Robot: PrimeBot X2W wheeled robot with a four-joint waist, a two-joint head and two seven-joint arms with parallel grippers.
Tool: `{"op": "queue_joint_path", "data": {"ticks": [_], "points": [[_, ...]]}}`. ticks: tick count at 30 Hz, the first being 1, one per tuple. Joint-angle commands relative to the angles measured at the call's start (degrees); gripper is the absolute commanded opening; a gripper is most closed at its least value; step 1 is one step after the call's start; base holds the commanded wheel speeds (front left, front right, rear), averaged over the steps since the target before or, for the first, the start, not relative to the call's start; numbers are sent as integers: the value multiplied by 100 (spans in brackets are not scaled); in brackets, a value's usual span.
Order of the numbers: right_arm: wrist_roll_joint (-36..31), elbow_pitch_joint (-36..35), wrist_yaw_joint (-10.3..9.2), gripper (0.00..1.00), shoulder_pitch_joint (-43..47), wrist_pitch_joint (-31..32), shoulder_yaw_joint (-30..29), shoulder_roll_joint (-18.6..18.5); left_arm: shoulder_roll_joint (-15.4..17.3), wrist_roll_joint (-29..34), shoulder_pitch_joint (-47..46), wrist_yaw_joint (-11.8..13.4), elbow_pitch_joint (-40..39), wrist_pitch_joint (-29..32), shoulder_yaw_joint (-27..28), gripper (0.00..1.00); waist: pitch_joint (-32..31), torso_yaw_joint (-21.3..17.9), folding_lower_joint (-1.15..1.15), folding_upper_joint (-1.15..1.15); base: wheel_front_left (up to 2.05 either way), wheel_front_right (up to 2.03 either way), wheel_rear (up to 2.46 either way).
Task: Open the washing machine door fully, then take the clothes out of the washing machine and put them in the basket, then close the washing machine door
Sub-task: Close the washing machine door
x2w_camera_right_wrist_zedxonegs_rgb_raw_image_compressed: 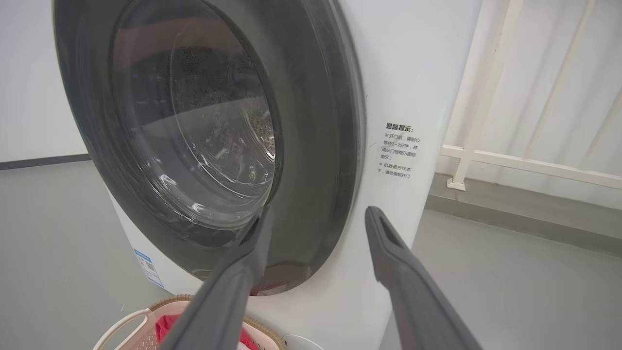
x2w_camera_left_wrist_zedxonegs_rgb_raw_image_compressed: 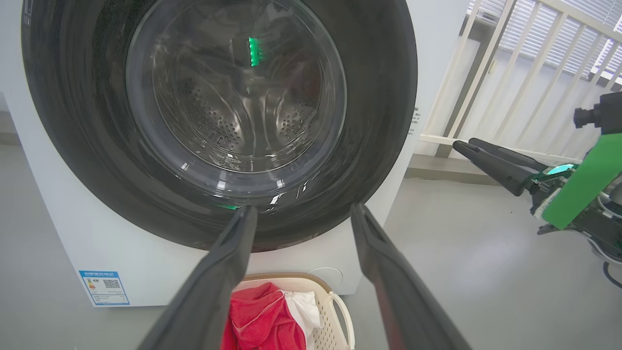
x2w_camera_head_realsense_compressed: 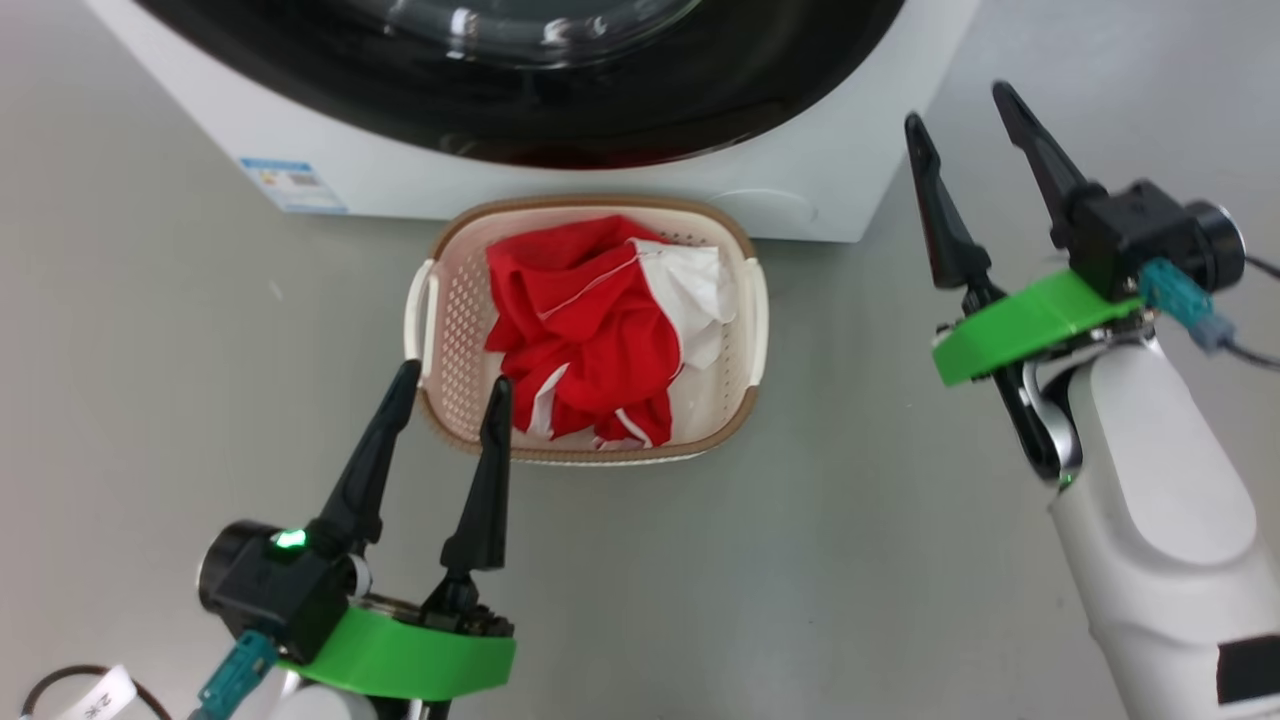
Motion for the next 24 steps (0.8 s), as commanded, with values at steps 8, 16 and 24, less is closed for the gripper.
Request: {"op": "queue_joint_path", "data": {"ticks": [8, 16, 24], "points": [[-55, -769, -22, 100, 803, 6, -150, 83, 54, 152, 251, -10, -107, -44, 298, 100, -418, -461, 0, 0, 0, 0, 0], [-51, -1357, -22, 100, 1513, 6, -263, 84, 53, 240, 412, -25, -137, -44, 398, 100, -721, -678, 0, 0, 0, 0, 0], [13, -1716, -22, 100, 2183, 6, -283, 85, 52, 225, 599, 6, -168, -44, 541, 100, -1042, -835, 0, 0, 0, 0, 0]]}}
